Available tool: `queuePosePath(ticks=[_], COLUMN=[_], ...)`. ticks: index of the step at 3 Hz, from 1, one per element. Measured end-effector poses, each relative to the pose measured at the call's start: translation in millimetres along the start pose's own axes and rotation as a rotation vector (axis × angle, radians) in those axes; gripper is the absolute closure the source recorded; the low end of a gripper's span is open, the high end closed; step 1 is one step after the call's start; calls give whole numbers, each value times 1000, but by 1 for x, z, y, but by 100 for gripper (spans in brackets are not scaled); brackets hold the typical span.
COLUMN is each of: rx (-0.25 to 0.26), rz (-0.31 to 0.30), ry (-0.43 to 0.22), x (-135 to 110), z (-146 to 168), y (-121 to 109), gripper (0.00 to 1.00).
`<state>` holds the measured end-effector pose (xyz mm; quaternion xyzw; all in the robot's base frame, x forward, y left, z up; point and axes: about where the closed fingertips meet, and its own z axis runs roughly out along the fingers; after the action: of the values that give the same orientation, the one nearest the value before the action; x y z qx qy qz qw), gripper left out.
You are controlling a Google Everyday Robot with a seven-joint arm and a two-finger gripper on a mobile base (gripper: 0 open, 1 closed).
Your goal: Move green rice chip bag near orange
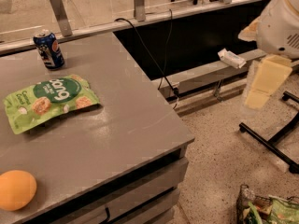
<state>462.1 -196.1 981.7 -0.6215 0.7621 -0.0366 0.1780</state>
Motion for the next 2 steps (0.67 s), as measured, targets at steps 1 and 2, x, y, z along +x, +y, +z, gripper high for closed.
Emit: queuePosePath(ticks=[1,2], rx=[-8,-15], rz=[-107,-230], ry=[-54,-142], x=[-58,-142], z=[25,45], y=[-42,-82], gripper=[0,0])
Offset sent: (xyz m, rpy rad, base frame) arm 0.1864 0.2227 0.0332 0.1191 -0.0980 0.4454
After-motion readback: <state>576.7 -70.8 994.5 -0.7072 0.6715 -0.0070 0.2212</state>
